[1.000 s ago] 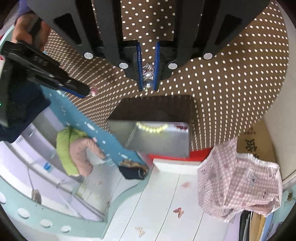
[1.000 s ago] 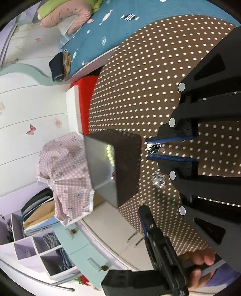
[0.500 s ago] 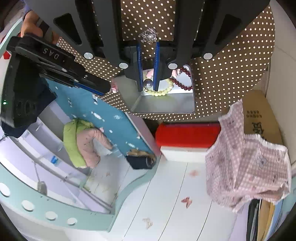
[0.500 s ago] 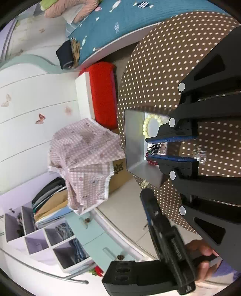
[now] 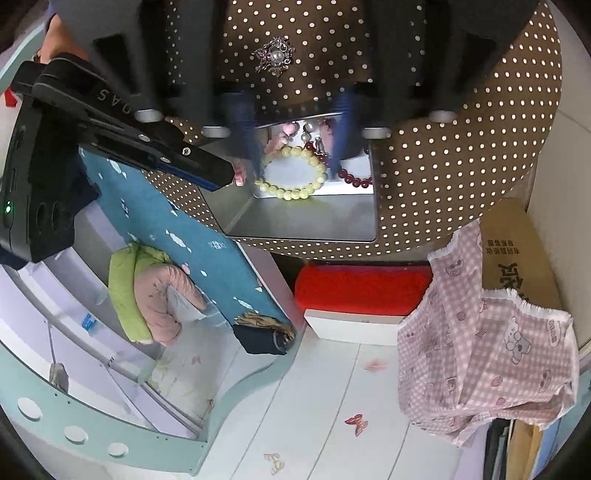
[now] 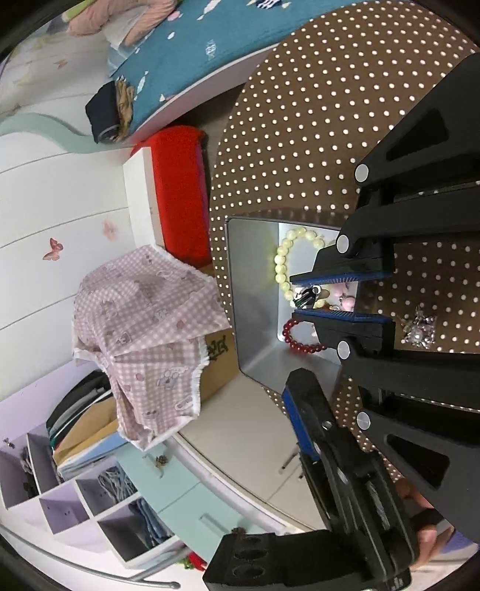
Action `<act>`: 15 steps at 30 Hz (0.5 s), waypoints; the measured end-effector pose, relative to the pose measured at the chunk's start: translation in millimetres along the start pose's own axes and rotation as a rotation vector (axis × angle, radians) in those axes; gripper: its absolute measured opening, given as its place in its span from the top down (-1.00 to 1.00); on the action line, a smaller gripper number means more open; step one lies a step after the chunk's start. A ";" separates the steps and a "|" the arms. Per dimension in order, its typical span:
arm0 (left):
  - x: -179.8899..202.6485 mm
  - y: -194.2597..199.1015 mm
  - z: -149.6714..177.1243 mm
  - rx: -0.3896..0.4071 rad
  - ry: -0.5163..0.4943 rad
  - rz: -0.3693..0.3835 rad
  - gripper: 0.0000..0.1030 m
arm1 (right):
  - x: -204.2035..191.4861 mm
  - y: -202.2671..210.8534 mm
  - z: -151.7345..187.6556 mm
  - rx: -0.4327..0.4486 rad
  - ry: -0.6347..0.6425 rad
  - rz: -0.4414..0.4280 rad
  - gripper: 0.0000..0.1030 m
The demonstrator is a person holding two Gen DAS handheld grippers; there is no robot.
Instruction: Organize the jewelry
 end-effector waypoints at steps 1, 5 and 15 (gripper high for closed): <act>-1.0 1.6 0.5 0.009 0.006 -0.009 0.07 | 0.6 -1.3 0.5 -0.002 -0.003 0.004 0.73; 0.3 7.1 3.6 0.015 0.002 -0.006 0.07 | 1.1 0.3 2.1 0.006 -0.003 0.001 0.71; 2.3 30.3 14.5 0.057 0.011 0.000 -0.05 | -6.1 24.0 14.1 0.034 0.013 0.029 0.67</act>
Point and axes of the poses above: each gripper's, at about its wrist camera, not at the fingertips, and y roughly against the way its jaws point, x to its right, z to its underside, the point moved 5 cm from there along -y, roughly the way its jaws point, and after that the axes turned 15 degrees about -x, right-handed, at the moved point
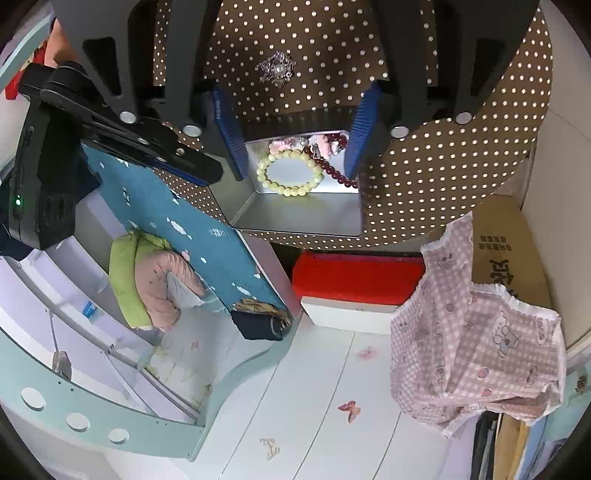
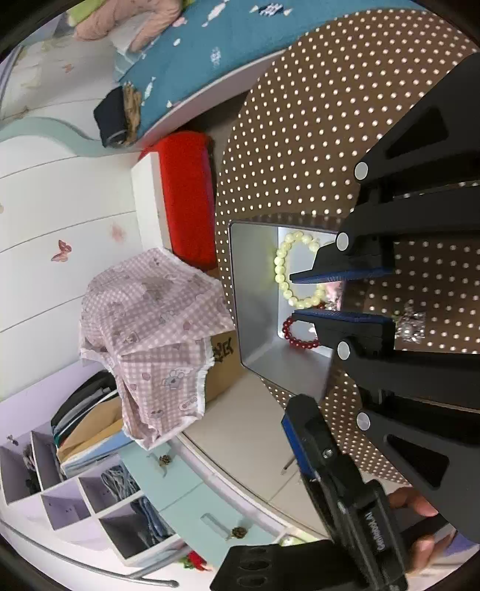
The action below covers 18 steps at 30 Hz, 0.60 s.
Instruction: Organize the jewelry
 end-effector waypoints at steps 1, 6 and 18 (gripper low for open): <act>0.2 3.1 2.6 0.004 -0.002 -0.003 -0.05 | -1.2 3.4 3.5 0.003 0.007 0.007 0.63; -4.8 16.2 18.2 0.029 0.006 -0.015 -0.14 | -12.5 11.0 27.3 -0.009 0.054 0.046 0.53; -27.7 20.8 56.9 -0.002 0.053 0.000 -0.15 | -29.8 -46.0 84.9 -0.179 0.135 0.136 0.53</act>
Point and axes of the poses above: each gripper's, at about its wrist camera, not at the fingertips, and y roughly against the way its jaws point, x to its right, z to its underside, the point moved 5 cm from there along -y, roughly the way its jaws point, and after that the axes turned 15 degrees about -x, right-handed, at the moved point
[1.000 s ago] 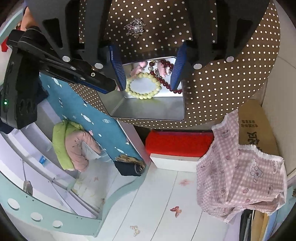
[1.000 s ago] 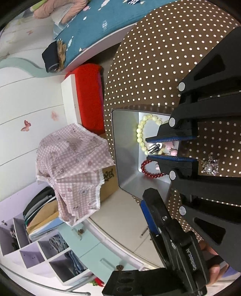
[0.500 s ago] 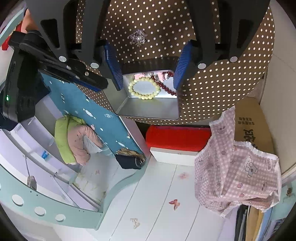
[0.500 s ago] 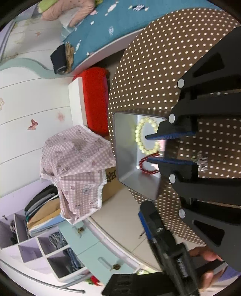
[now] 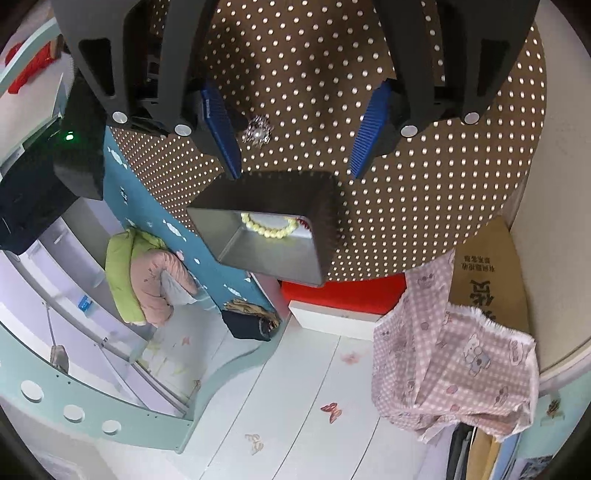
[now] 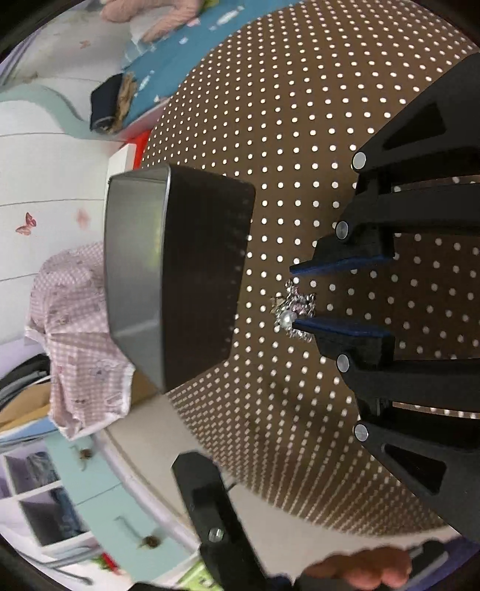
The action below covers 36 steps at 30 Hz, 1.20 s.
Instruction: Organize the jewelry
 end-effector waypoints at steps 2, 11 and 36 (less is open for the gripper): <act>-2.8 -1.7 3.4 -0.007 0.007 0.000 -0.15 | -2.1 -2.9 0.8 0.002 0.005 -0.007 0.53; -7.7 -8.8 12.4 -0.033 0.019 0.011 -0.15 | -12.5 5.5 -5.9 0.022 0.054 -0.019 0.97; -11.2 -15.3 21.6 -0.058 0.045 0.011 -0.15 | -5.1 14.0 -9.5 0.019 0.019 0.013 0.08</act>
Point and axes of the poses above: each gripper's, at about its wrist camera, not at the fingertips, and y roughly against the way its jaws point, x to its right, z to its underside, the point moved 5 cm from there along -y, roughly the way its jaws point, and after that the axes turned 15 degrees about -x, right-handed, at the moved point
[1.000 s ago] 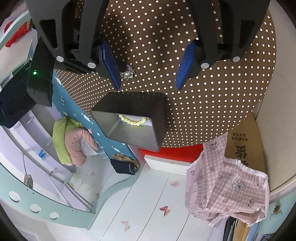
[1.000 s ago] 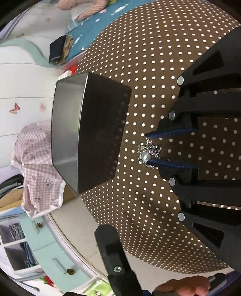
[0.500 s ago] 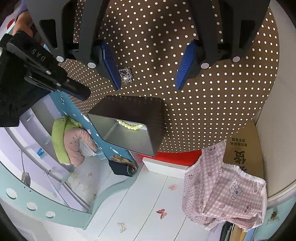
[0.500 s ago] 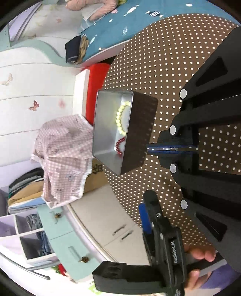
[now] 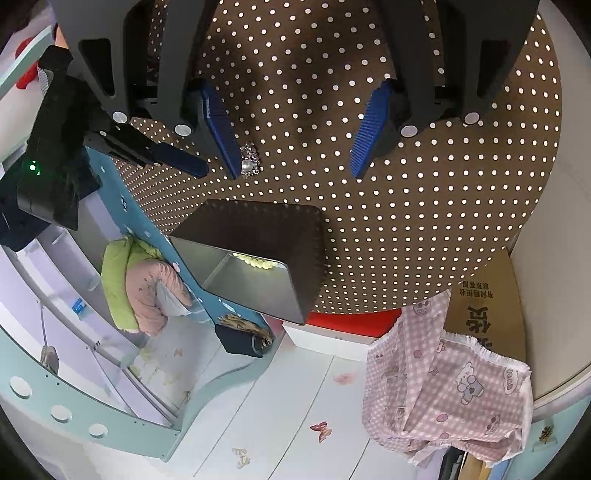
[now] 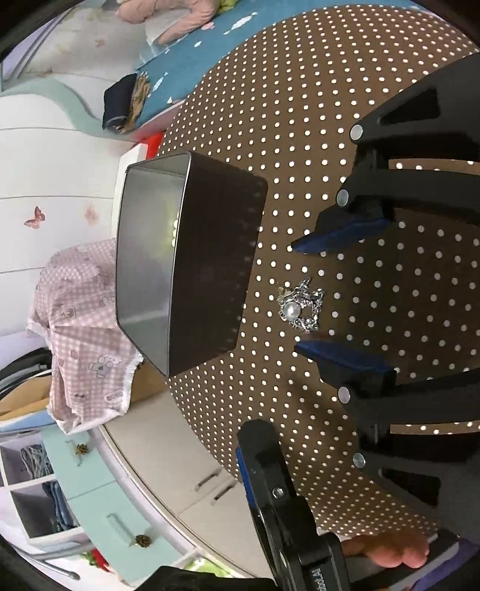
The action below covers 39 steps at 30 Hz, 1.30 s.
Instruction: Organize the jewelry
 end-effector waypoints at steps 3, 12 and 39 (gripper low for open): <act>-2.2 0.0 0.5 -0.001 0.001 0.001 -0.15 | -0.4 -5.1 -0.7 -0.007 0.004 0.004 0.19; -8.1 -1.6 -1.6 -0.009 0.004 0.002 -0.15 | -11.3 -12.8 3.6 -0.031 0.059 0.052 0.85; 17.9 -16.1 7.2 -0.060 -0.055 0.006 -0.15 | 1.3 119.4 -7.7 0.257 0.014 -0.077 0.93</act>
Point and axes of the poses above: each gripper's, at about its wrist camera, not at the fingertips, and y roughly against the way its jaws point, x to its right, z to its underside, the point moved 5 cm from there along -y, roughly the way its jaws point, and after that the axes turned 15 degrees about -x, right-handed, at the moved point
